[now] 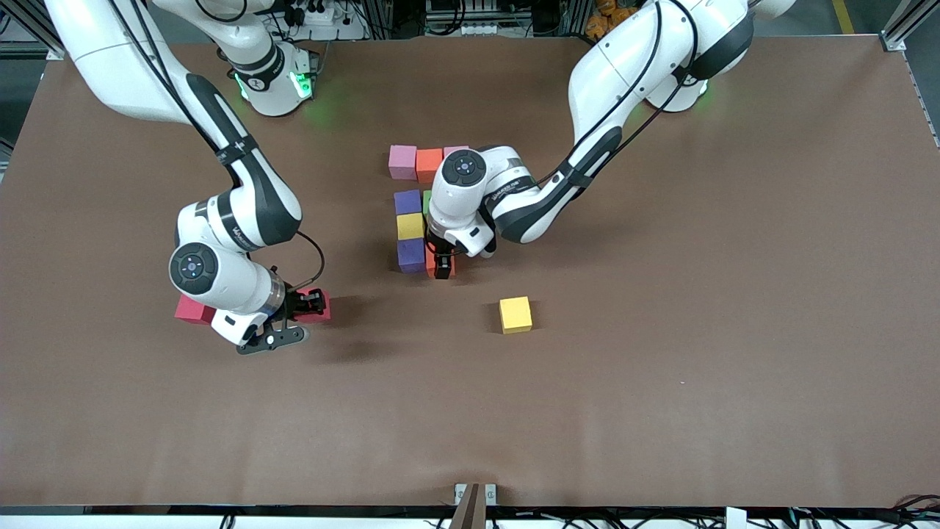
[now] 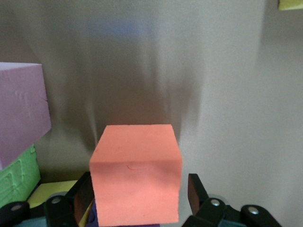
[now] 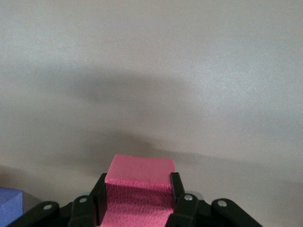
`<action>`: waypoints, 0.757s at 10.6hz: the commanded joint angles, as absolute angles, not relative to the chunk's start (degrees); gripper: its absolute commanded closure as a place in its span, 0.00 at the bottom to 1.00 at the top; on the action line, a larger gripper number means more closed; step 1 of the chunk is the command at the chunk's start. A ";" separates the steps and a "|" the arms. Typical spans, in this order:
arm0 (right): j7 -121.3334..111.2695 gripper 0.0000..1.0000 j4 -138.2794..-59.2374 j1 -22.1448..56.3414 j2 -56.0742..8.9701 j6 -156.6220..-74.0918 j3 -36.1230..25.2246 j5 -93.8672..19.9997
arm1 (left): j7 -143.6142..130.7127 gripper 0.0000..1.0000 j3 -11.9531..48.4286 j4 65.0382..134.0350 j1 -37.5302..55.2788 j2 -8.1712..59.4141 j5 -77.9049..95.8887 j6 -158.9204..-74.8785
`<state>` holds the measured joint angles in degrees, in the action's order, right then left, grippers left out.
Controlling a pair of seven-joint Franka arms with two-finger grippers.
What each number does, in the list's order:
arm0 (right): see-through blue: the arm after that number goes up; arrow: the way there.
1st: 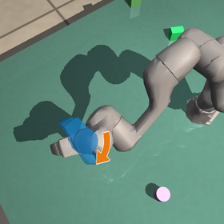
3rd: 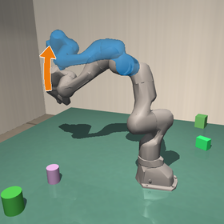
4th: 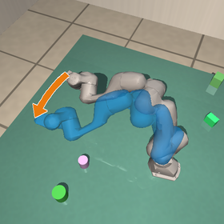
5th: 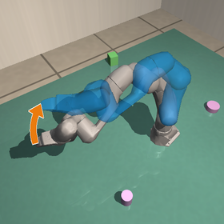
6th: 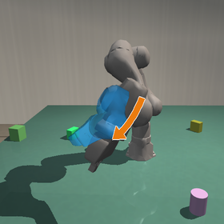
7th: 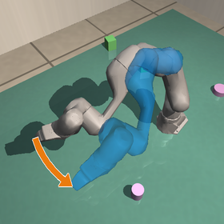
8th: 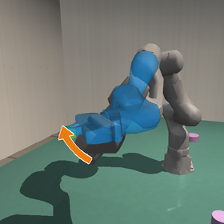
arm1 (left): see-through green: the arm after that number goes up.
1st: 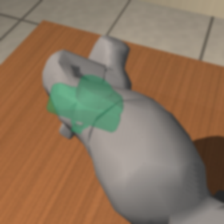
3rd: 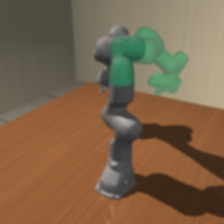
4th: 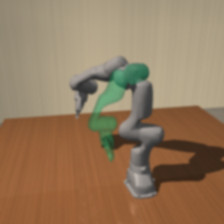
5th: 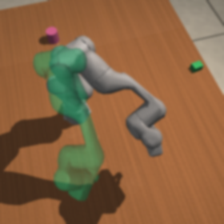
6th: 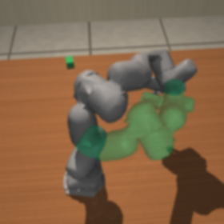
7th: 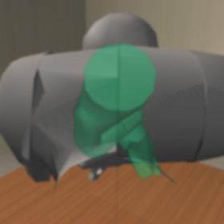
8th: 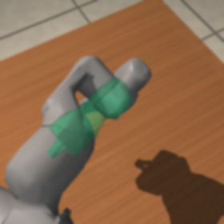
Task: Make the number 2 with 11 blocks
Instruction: 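Lower the orange cube with the left gripper beside the purple cube and release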
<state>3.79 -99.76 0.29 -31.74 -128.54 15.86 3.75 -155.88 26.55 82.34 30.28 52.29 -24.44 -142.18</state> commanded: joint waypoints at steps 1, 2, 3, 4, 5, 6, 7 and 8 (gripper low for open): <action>5.09 1.00 -99.93 1.14 -31.29 -128.14 16.17 4.05 | -158.03 0.12 25.66 81.83 30.59 50.89 -23.99 -142.47; 7.53 1.00 -99.76 2.10 -31.20 -128.14 16.17 4.04 | -158.03 0.12 25.75 82.00 30.41 50.28 -23.99 -142.38; 10.26 1.00 -99.67 3.41 -31.20 -128.14 16.17 4.04 | -158.03 0.13 25.75 82.09 30.32 50.10 -23.99 -142.21; 13.50 1.00 -99.58 4.82 -31.20 -128.23 16.17 4.04 | -157.94 0.13 25.93 82.18 30.32 49.92 -24.08 -141.95; 17.80 1.00 -99.41 6.57 -31.20 -128.23 16.26 4.04 | -157.94 0.13 26.10 82.26 30.32 49.31 -24.00 -141.33; 22.71 1.00 -98.88 9.11 -31.29 -128.41 16.26 4.04 | -157.94 0.13 26.28 82.27 30.24 48.96 -23.99 -140.11; 25.72 1.00 -97.92 10.71 -31.81 -128.32 16.17 4.04 | -157.85 0.13 26.28 82.44 30.23 48.96 -23.99 -139.84; 26.45 1.00 -97.65 10.98 -32.08 -128.41 16.17 4.04 | -157.85 0.13 26.37 82.53 30.32 48.87 -23.99 -139.57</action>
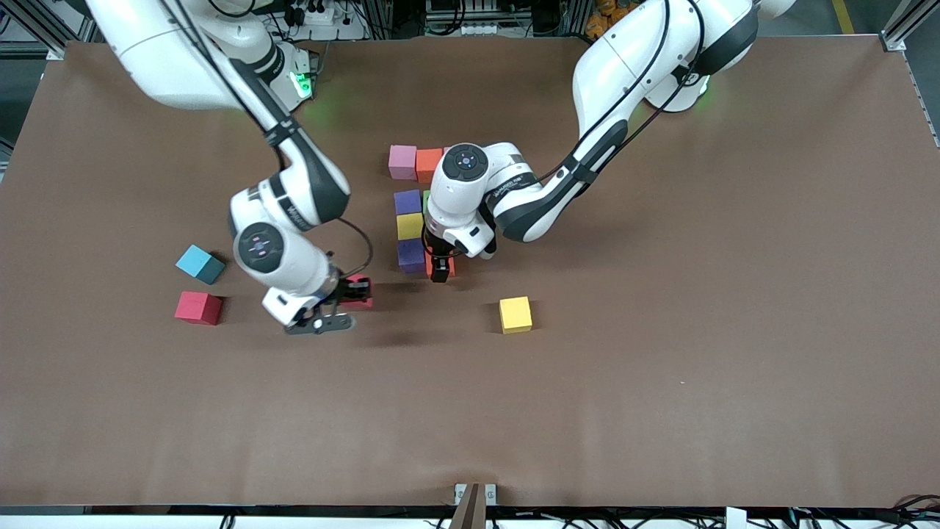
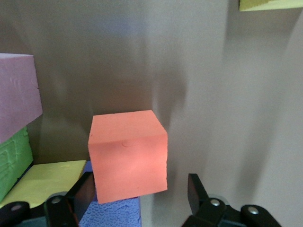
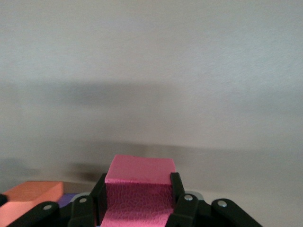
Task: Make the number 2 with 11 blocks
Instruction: 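Lower the orange cube with the left gripper beside the purple cube and release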
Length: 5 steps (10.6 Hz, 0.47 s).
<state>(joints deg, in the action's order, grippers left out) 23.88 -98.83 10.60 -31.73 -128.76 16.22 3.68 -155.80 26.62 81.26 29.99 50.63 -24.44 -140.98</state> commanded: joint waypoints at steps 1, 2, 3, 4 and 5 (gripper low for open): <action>26.37 1.00 -97.30 10.90 -32.08 -128.32 16.26 3.96 | -157.85 0.13 27.41 82.53 30.24 48.43 -23.91 -138.70; 26.37 1.00 -97.29 10.99 -32.08 -128.32 16.17 3.96 | -157.85 0.13 28.20 82.53 29.63 48.17 -23.91 -137.91; 26.19 1.00 -97.21 10.90 -32.08 -128.32 16.17 3.96 | -157.85 0.13 29.26 82.79 29.18 47.90 -23.82 -136.94; 26.02 1.00 -96.95 10.72 -32.08 -128.32 16.17 4.04 | -157.59 0.13 30.66 82.88 27.27 47.29 -23.82 -135.37; 25.75 1.00 -96.77 10.37 -32.08 -128.32 16.17 4.04 | -155.93 0.13 35.02 82.88 23.16 47.11 -23.82 -132.83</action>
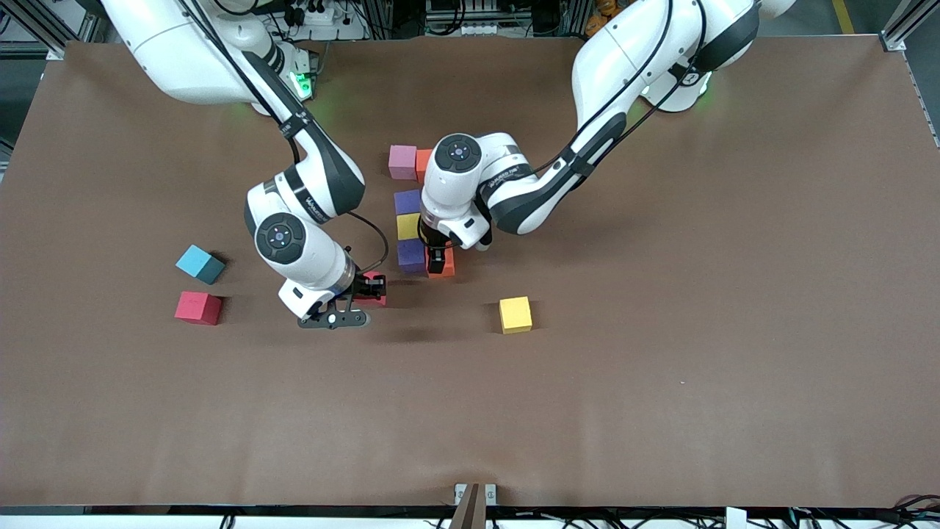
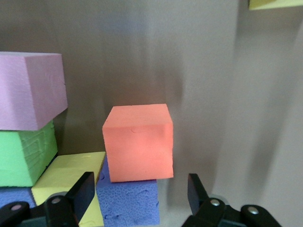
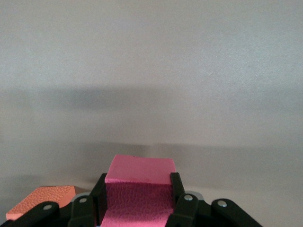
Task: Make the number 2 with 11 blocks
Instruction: 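Carry the red cube with the right gripper while the left gripper withdraws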
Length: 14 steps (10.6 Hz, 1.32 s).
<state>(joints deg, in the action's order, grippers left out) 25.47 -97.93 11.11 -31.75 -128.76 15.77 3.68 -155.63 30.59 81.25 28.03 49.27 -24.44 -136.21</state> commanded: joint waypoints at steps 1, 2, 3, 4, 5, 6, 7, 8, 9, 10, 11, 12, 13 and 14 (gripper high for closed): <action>25.40 1.00 -96.77 9.94 -32.08 -128.23 16.17 4.13 | -153.22 0.13 40.03 82.97 18.07 47.11 -23.82 -130.11; 24.27 1.00 -96.68 9.24 -32.08 -128.23 16.17 4.22 | -151.19 0.13 45.04 83.06 12.80 47.11 -23.91 -127.03; 24.43 1.00 -96.68 9.66 -32.08 -128.23 16.17 4.04 | -149.08 0.13 49.35 83.75 7.87 47.02 -23.91 -123.61; 25.56 1.00 -96.68 10.28 -32.08 -128.32 16.17 3.87 | -146.02 0.13 53.92 85.85 2.25 46.67 -24.52 -120.96; 28.10 1.00 -96.51 10.98 -32.25 -128.32 16.26 3.87 | -142.33 0.13 57.10 89.18 -2.41 45.63 -26.35 -120.59; 32.13 1.00 -95.11 13.42 -32.78 -128.32 16.26 3.87 | -138.38 0.13 59.56 92.34 -5.94 43.79 -29.67 -120.59; 34.86 1.00 -93.01 15.54 -34.18 -128.41 16.26 3.95 | -134.34 0.13 61.76 93.16 -8.15 42.90 -32.58 -120.41; 35.33 1.00 -91.07 18.43 -35.67 -128.58 16.26 4.04 | -128.99 0.12 63.01 93.16 -10.26 42.02 -33.83 -120.41; 35.85 1.00 -87.23 22.11 -37.68 -128.32 16.26 4.30 | -120.93 0.12 63.28 94.03 -12.98 40.53 -33.92 -120.32; 36.90 1.00 -84.93 24.41 -39.10 -128.32 16.17 4.39 | -113.80 0.12 63.19 94.65 -14.14 39.13 -34.19 -120.32; 37.00 1.00 -84.03 25.13 -39.89 -128.41 16.17 4.31 | -106.94 0.12 62.85 95.53 -15.46 37.37 -36.45 -120.32; 36.57 1.00 -83.24 25.75 -40.69 -128.76 16.35 4.22 | -100.00 0.08 62.84 95.80 -17.47 36.74 -38.65 -120.32; 36.39 1.00 -81.32 27.93 -41.74 -128.76 16.35 4.22 | -92.28 0.07 62.84 95.80 -19.23 36.22 -39.98 -120.32; 36.13 1.00 -79.73 29.52 -42.97 -129.02 16.35 4.39 | -83.41 0.07 62.67 95.54 -20.55 36.04 -42.08 -120.32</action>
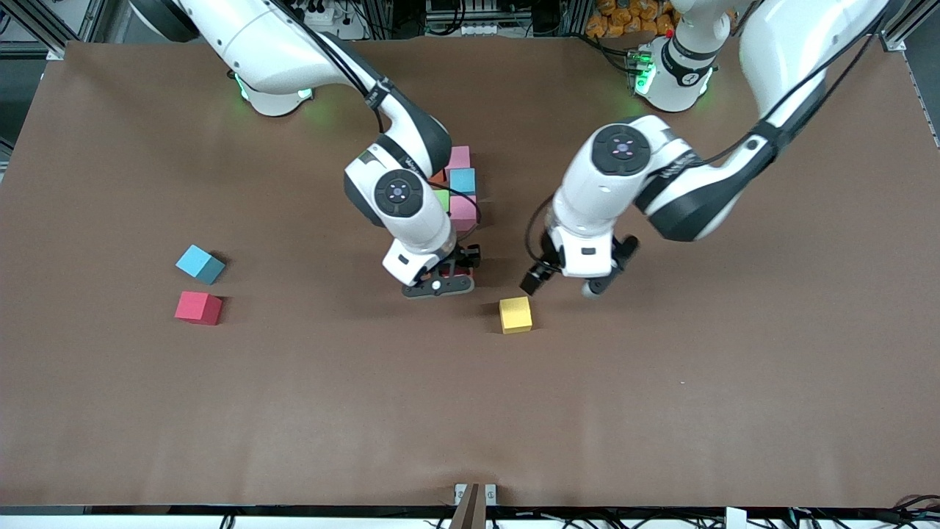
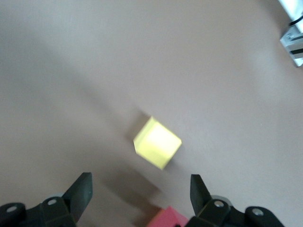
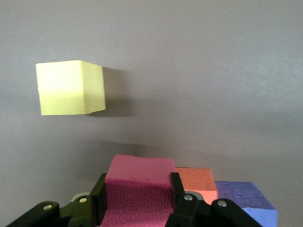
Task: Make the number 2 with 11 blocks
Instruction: 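Carry the red cube with the right gripper while the left gripper withdraws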
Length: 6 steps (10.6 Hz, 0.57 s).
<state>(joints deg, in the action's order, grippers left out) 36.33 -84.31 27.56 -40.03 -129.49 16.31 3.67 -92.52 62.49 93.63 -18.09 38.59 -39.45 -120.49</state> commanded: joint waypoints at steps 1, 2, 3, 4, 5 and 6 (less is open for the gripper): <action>34.64 1.00 -78.24 30.75 -43.85 -129.11 16.35 4.39 | -75.32 0.07 61.80 95.19 -21.78 36.04 -45.49 -120.32; 33.06 1.00 -77.70 31.63 -43.86 -129.11 16.35 4.31 | -68.19 0.07 61.35 94.23 -22.75 36.04 -48.14 -120.32; 31.48 1.00 -77.61 32.68 -43.86 -129.20 16.43 4.31 | -61.16 0.07 60.65 93.09 -24.07 36.04 -48.69 -120.32; 28.16 1.00 -76.91 33.65 -44.29 -129.63 16.35 4.39 | -53.34 0.07 60.56 91.51 -25.30 36.04 -48.69 -120.32; 22.82 1.00 -76.90 35.05 -44.47 -130.68 16.00 4.57 | -46.48 0.07 60.56 90.28 -26.97 36.04 -48.43 -120.32; 16.85 1.00 -76.90 35.76 -44.99 -130.95 15.65 4.57 | -43.27 0.07 60.56 89.22 -28.03 36.04 -48.08 -119.37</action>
